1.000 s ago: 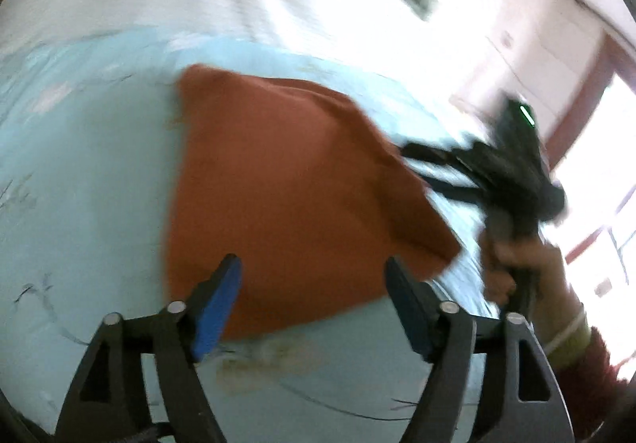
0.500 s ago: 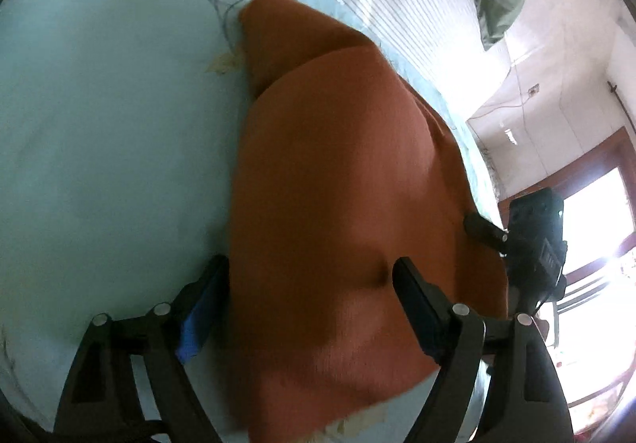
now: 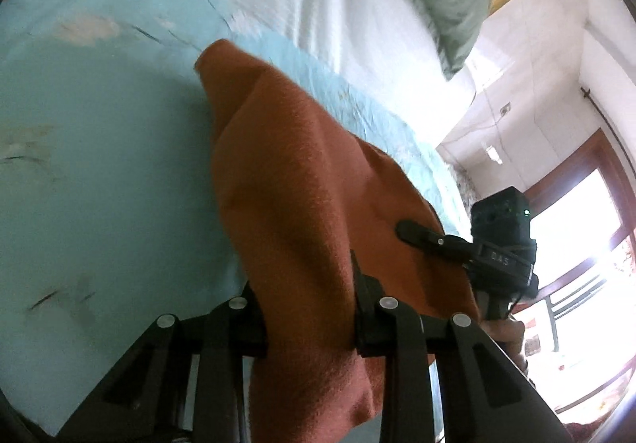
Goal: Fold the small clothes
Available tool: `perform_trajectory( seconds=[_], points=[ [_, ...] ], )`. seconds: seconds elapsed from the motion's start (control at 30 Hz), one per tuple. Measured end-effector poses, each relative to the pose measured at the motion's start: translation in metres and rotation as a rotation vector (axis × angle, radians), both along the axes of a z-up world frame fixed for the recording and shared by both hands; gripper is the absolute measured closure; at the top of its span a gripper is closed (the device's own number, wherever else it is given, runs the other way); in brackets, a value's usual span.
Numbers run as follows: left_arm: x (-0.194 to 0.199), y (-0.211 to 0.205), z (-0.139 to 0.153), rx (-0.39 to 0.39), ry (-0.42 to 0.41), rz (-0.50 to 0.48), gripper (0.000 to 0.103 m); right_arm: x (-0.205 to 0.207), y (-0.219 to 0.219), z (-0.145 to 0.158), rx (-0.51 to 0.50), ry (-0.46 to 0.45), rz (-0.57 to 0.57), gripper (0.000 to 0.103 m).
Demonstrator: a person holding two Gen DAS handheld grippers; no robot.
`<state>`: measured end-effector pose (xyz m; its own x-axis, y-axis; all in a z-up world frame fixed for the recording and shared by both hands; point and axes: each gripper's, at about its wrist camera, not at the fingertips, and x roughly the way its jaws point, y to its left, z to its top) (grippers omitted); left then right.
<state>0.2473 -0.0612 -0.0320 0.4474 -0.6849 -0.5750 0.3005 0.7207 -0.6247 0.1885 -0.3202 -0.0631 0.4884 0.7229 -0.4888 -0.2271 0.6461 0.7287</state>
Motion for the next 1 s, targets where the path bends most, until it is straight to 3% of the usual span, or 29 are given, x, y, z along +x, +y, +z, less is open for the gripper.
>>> perform_trajectory(
  seconds=[0.2,0.37,0.47,0.53,0.77,0.9,1.0],
  points=[
    [-0.065,0.069,0.015,0.008,-0.032,0.095,0.075,-0.031,0.076,-0.01,0.039,-0.048,0.135,0.074],
    [-0.102,0.095,-0.019,0.054,0.04,0.138,0.075,-0.046,0.114,-0.053,-0.012,0.048,0.18,0.074],
    [-0.103,0.099,-0.052,0.061,0.142,0.157,0.069,-0.052,0.118,-0.068,-0.061,0.074,0.158,0.074],
    [-0.104,0.101,-0.062,0.023,0.158,0.172,0.064,-0.052,0.114,-0.069,-0.046,0.083,0.145,0.073],
    [-0.1,0.099,-0.05,0.087,0.134,0.2,0.052,-0.053,0.114,-0.066,-0.093,0.086,0.119,0.064],
    [-0.091,0.126,-0.046,0.025,0.139,0.23,0.046,-0.054,0.104,-0.06,-0.104,0.091,0.095,0.06],
    [-0.062,0.134,-0.048,-0.012,0.154,0.237,0.045,-0.053,0.098,-0.053,-0.111,0.08,0.064,0.055]
  ],
)
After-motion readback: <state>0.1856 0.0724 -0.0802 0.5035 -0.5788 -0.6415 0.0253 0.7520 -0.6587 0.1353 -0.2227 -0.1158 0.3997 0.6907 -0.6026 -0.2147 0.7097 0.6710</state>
